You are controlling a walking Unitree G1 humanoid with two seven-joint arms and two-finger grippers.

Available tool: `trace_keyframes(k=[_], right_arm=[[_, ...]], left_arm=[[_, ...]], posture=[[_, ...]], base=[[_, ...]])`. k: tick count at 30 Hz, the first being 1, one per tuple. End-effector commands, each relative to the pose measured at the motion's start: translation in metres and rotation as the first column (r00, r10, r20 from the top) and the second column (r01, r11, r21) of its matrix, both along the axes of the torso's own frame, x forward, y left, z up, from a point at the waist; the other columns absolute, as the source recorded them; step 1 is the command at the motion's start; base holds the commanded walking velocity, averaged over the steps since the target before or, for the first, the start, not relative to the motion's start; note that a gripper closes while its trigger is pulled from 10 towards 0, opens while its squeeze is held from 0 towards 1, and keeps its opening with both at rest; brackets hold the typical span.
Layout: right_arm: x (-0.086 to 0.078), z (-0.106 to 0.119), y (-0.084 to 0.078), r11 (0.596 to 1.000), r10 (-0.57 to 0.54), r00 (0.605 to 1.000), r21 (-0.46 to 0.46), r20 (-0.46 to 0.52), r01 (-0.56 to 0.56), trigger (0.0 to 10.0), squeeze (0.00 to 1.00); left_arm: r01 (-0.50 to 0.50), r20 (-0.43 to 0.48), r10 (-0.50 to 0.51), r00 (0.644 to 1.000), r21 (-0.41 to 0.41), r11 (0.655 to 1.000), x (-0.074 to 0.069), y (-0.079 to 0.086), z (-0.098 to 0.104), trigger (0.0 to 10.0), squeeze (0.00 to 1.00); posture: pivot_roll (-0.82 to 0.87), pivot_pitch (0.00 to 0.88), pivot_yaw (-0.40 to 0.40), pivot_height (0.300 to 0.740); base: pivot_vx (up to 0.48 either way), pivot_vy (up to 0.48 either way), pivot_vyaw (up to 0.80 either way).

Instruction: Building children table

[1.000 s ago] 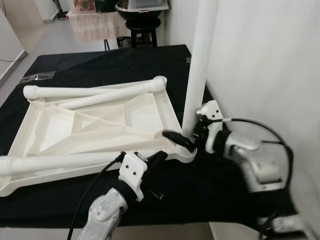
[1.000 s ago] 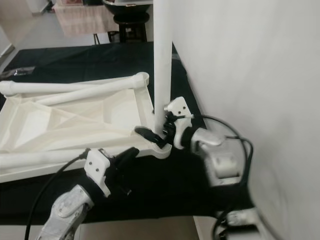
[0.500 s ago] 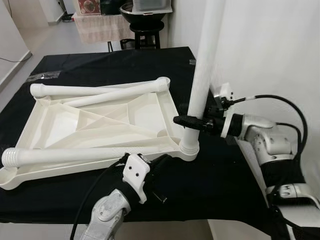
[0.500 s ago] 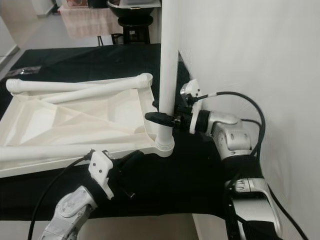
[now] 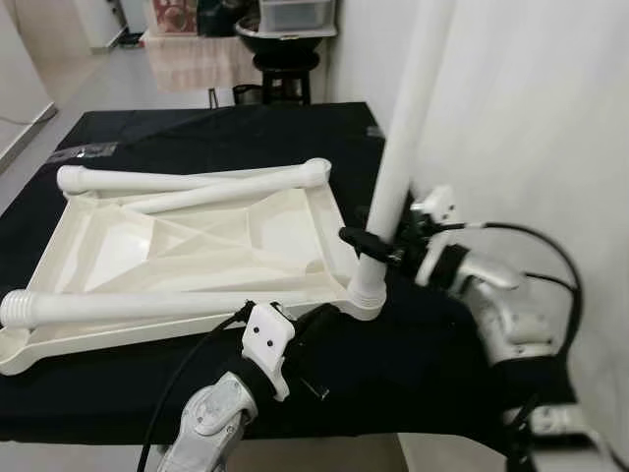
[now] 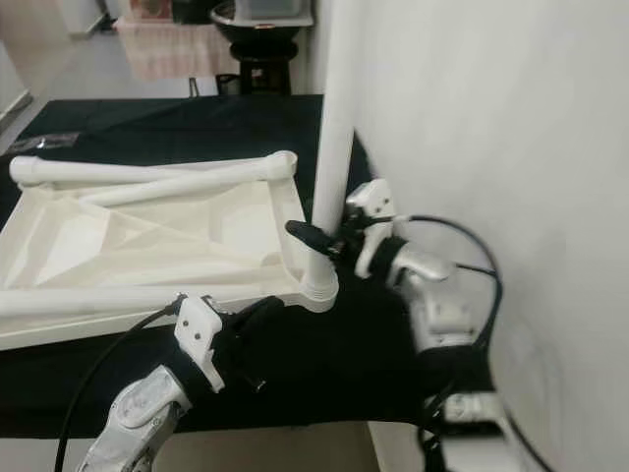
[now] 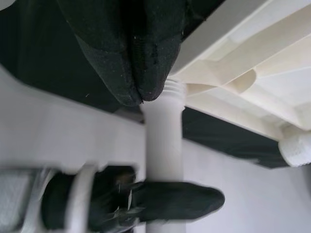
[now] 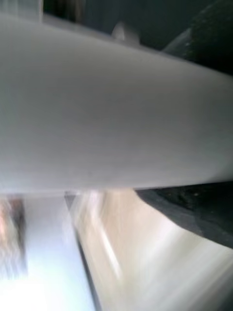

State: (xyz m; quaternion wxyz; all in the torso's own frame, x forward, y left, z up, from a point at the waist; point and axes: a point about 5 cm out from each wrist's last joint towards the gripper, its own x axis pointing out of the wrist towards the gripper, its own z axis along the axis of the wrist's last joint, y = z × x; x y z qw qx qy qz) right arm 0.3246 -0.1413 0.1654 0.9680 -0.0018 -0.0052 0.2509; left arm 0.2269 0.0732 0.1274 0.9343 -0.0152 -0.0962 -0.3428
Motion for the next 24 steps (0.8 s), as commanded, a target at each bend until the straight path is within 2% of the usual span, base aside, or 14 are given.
trace_keyframes(k=[1, 2, 3, 7, 8, 9, 10, 11, 12, 15, 16, 18, 19, 24], right_arm=[[-0.011, -0.047, -0.014, 0.975, -0.201, 0.957, -0.133, -0.207, 0.176, 0.0, 0.0], [-0.034, -0.052, 0.013, 0.982, -0.163, 0.965, -0.131, -0.208, 0.138, 0.0, 0.0], [-0.041, -0.053, 0.026, 0.987, -0.077, 0.976, -0.152, -0.203, 0.046, 0.0, 0.0], [-0.028, -0.047, 0.019, 0.983, -0.114, 0.98, -0.161, -0.163, 0.087, 0.0, 0.0], [-0.021, -0.045, 0.015, 0.983, -0.136, 0.978, -0.147, -0.159, 0.113, 4.9, 0.0], [-0.021, -0.045, 0.015, 0.983, -0.136, 0.978, -0.147, -0.159, 0.113, 4.9, 0.0], [-0.015, -0.041, 0.017, 0.992, -0.09, 0.983, -0.097, -0.162, 0.075, 10.0, 0.46], [-0.015, -0.041, 0.017, 0.992, -0.09, 0.983, -0.097, -0.162, 0.075, 10.0, 0.46], [-0.012, -0.029, 0.026, 0.999, 0.036, 0.994, -0.026, -0.108, -0.039, 10.0, 1.0], [-0.01, -0.011, 0.034, 0.978, 0.21, 0.978, 0.011, 0.012, -0.21, 10.0, 1.0], [-0.011, -0.007, 0.035, 0.968, 0.249, 0.968, 0.009, 0.021, -0.249, 10.0, 0.31], [-0.012, -0.004, 0.036, 0.962, 0.273, 0.962, 0.008, 0.025, -0.273, 10.0, 0.31], [-0.011, -0.001, 0.035, 0.949, 0.316, 0.948, -0.012, 0.032, -0.315, 10.0, 0.0], [-0.006, 0.0, 0.031, 0.902, 0.429, 0.903, -0.067, 0.013, -0.427, 10.0, 0.0]], left_arm=[[0.004, 0.0, -0.004, 1.0, -0.003, 1.0, -0.001, 0.002, 0.0, 10.0, 0.0], [0.008, -0.003, -0.008, 1.0, -0.002, 1.0, -0.001, 0.002, 0.0, 10.0, 0.0], [0.009, -0.004, -0.009, 1.0, -0.001, 1.0, -0.001, 0.003, 0.0, 10.0, 0.0], [0.011, -0.004, -0.011, 1.0, 0.002, 1.0, -0.001, 0.002, -0.001, 10.0, 0.0], [0.012, -0.005, -0.012, 1.0, 0.002, 1.0, -0.001, 0.002, -0.001, 10.0, 0.0], [0.012, -0.005, -0.012, 1.0, 0.002, 1.0, -0.001, 0.002, -0.001, 10.0, 0.0], [0.011, -0.005, -0.011, 1.0, 0.004, 1.0, -0.001, 0.002, -0.001, 10.0, 0.0], [0.011, -0.005, -0.011, 1.0, 0.004, 1.0, -0.001, 0.002, -0.001, 10.0, 0.0], [0.01, -0.006, -0.01, 1.0, 0.005, 1.0, 0.0, 0.003, -0.001, 10.0, 0.0], [0.011, -0.008, -0.011, 1.0, 0.005, 1.0, 0.0, 0.003, -0.002, 10.0, 0.0], [0.013, -0.009, -0.013, 1.0, 0.005, 1.0, 0.001, 0.003, -0.002, 10.0, 0.0], [0.014, -0.01, -0.014, 1.0, 0.005, 1.0, 0.001, 0.002, -0.002, 10.0, 0.0], [0.015, -0.011, -0.015, 1.0, 0.004, 1.0, 0.002, 0.002, -0.002, 10.0, 0.0], [0.017, -0.013, -0.017, 1.0, 0.004, 1.0, 0.003, 0.001, -0.003, 10.0, 0.0]], posture=[[-0.01, 0.098, -0.018, 0.74], [-0.02, 0.093, -0.005, 0.74], [-0.02, 0.093, -0.005, 0.74], [0.0, 0.088, -0.021, 0.74], [0.0, 0.088, -0.021, 0.74], [0.0, 0.088, -0.021, 0.74], [0.0, 0.089, -0.014, 0.74], [0.0, 0.089, -0.014, 0.74], [0.0, 0.087, -0.011, 0.74], [0.0, 0.085, -0.01, 0.74], [0.0, 0.082, -0.008, 0.74], [0.0, 0.082, -0.008, 0.74], [0.0, 0.072, -0.003, 0.74], [0.0, 0.063, -0.006, 0.74]], base=[[0.0, 0.0, 0.0], [0.0, 0.0, 0.0], [0.0, 0.0, 0.0], [0.0, 0.0, 0.0], [0.0, 0.0, 0.0], [0.0, 0.0, 0.0], [0.0, 0.0, 0.0], [0.0, 0.0, 0.0], [0.0, 0.0, 0.0], [0.0, 0.0, 0.0], [0.0, 0.0, 0.0], [0.0, 0.0, 0.0], [0.0, 0.0, 0.0], [0.0, 0.0, 0.0]])
